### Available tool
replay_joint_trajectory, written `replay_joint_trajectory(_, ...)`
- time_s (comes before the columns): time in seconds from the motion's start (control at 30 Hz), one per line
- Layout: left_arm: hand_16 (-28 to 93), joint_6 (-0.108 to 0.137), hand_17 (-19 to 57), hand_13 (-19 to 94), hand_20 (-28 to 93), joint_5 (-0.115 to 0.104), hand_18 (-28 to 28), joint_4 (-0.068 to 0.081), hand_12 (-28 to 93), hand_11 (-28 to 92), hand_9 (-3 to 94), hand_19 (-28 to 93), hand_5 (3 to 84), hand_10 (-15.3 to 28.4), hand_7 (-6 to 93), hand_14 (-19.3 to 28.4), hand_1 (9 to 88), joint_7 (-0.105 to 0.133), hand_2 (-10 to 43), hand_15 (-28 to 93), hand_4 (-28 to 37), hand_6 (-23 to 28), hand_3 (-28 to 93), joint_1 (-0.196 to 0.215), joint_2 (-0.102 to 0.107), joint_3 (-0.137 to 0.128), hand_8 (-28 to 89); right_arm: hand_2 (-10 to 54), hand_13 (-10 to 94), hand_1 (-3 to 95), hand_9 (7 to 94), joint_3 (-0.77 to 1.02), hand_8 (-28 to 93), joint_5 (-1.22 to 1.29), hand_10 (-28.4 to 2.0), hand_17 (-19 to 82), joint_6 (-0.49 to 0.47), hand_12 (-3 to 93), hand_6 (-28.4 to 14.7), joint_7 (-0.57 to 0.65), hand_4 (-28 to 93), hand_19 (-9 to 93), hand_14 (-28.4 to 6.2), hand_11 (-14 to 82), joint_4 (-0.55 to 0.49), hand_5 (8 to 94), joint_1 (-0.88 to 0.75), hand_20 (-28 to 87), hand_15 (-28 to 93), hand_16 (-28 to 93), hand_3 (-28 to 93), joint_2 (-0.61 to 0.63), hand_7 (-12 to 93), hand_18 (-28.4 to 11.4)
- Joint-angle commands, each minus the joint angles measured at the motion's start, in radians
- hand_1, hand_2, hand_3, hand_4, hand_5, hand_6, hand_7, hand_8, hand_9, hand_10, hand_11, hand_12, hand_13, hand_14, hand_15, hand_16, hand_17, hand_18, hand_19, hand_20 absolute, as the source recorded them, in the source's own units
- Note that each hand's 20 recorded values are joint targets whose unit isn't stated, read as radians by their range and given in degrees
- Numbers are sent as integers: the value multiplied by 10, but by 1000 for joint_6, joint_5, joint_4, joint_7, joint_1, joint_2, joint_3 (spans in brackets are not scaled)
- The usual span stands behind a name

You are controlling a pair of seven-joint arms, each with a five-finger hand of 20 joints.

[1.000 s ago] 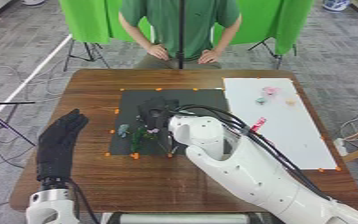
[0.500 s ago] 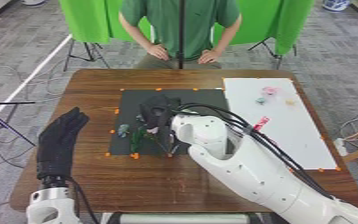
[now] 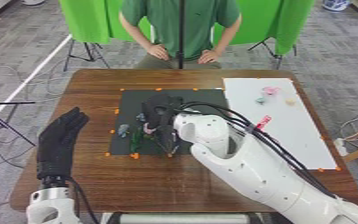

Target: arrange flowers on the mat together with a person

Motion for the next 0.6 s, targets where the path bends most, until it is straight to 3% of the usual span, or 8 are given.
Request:
replay_joint_trajectory(0.03, 5, -10, 98, 375, 174, -5, 87, 7, 135, 192, 464, 25, 499, 135, 196, 151, 297, -6, -21, 151, -190, 46, 650, 1, 4, 4, -64, -95, 937, 417, 919, 15, -129, 1, -90, 519, 11, 190, 63, 4, -283, 932, 6, 172, -23, 704, 16, 522, 623, 267, 713, 13, 178, -202)
replay_joint_trajectory(0.17, 5, -12, 97, 375, 173, -3, 87, 7, 136, 192, 464, 25, 499, 135, 196, 151, 298, -6, -22, 150, -190, 45, 650, 2, 2, 2, -64, -95, 937, 413, 918, 66, -130, 69, -92, 518, 31, 184, 62, 34, -283, 932, 6, 176, -79, 702, 8, 522, 622, 267, 708, 28, 178, -202)
replay_joint_trajectory(0.33, 5, -15, 97, 374, 172, -3, 87, 6, 136, 192, 464, 24, 499, 134, 196, 152, 297, -5, -23, 150, -189, 46, 651, 0, 3, -3, -65, -95, 937, 409, 918, 215, -130, 187, -92, 518, 63, 181, 60, 79, -281, 932, 6, 177, -248, 703, -71, 520, 620, 269, 701, 87, 178, -202)
replay_joint_trajectory(0.47, 5, -17, 97, 375, 173, -2, 87, 5, 135, 192, 464, 25, 498, 134, 197, 151, 296, -8, -26, 149, -188, 44, 654, 8, 0, -12, -64, -95, 937, 404, 919, 394, -129, 289, -91, 518, 120, 181, 58, 127, -278, 932, 6, 178, -402, 710, -221, 518, 618, 269, 698, 143, 176, -201)
replay_joint_trajectory(0.6, 5, -17, 98, 374, 172, 1, 87, 3, 136, 192, 464, 24, 498, 133, 197, 151, 297, -12, -26, 148, -189, 46, 653, 22, -7, -26, -64, -95, 937, 407, 922, 588, -88, 490, -90, 517, 256, 183, 53, 189, -269, 932, 6, 180, -528, 722, -446, 518, 618, 267, 688, 178, 174, -201)
